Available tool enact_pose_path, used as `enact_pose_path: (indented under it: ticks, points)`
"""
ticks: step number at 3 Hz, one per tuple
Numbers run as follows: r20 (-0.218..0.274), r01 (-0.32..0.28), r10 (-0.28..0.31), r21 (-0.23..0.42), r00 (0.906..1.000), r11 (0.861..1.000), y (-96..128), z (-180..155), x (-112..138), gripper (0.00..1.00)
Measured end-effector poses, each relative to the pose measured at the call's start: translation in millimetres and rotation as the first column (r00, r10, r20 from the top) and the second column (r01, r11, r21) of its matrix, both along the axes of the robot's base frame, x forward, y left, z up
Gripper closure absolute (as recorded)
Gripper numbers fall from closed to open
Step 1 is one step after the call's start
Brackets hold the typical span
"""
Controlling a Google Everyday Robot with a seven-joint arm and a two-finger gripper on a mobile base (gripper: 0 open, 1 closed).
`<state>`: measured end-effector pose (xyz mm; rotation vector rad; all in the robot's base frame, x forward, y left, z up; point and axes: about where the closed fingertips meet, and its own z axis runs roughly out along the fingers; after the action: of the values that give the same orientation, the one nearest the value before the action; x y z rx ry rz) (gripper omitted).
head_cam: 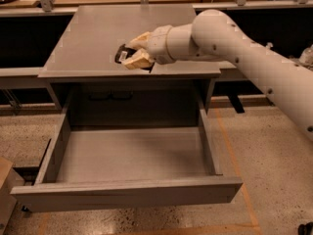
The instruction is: Pick rxbar chocolate from top drawer and place on counter
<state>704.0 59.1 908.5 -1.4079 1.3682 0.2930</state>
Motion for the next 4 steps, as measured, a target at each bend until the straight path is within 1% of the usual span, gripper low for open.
enact_pose_path:
  ticks: [1, 2, 3, 4]
  points:
    - [0.051, 0.001, 0.000, -0.018, 0.9987, 1.000, 18.0, -13.5, 42.9, 1.00]
    - [0.104, -0.013, 0.017, -0.041, 0.9945, 0.999, 37.9, -25.6, 86.2, 0.82]
    - [0.140, -0.046, 0.049, -0.024, 0.9889, 0.999, 63.2, -27.5, 115.0, 0.59]
    - [0.155, -0.043, 0.045, -0.013, 0.9869, 0.999, 65.1, -20.5, 121.8, 0.36]
